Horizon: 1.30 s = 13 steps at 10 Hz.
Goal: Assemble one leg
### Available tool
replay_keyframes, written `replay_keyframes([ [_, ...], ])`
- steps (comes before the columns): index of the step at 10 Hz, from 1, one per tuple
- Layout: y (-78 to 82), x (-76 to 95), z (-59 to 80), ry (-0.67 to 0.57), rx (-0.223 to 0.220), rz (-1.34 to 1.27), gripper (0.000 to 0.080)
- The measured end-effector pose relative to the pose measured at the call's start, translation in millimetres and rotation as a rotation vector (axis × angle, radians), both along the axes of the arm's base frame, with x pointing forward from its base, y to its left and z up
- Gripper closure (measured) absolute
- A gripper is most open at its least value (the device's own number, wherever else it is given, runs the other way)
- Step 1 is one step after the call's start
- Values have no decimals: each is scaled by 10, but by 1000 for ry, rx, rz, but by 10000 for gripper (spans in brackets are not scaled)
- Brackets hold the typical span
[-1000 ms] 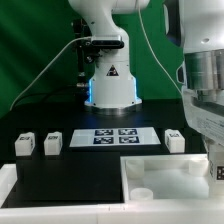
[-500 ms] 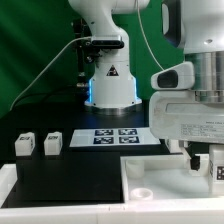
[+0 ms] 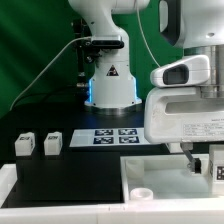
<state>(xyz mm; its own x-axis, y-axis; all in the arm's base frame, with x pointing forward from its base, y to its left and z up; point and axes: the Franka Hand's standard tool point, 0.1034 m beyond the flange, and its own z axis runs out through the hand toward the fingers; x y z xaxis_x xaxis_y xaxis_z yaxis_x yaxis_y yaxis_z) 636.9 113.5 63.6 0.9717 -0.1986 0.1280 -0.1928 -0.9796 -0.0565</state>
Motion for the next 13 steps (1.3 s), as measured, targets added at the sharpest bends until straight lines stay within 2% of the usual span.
replay_keyframes([
  [1, 3, -2, -4, 3, 10, -76, 509],
  [6, -58, -20, -21, 33, 93, -673, 509],
  [8, -80, -60, -26, 80, 149, -1169, 509],
  [9, -84, -67, -27, 87, 155, -1249, 508],
  [11, -69, -94, -39, 178, 292, -1744, 507],
  [12, -41, -106, -54, 181, 289, -1759, 507],
  [13, -38, -109, -58, 181, 287, -1747, 342],
])
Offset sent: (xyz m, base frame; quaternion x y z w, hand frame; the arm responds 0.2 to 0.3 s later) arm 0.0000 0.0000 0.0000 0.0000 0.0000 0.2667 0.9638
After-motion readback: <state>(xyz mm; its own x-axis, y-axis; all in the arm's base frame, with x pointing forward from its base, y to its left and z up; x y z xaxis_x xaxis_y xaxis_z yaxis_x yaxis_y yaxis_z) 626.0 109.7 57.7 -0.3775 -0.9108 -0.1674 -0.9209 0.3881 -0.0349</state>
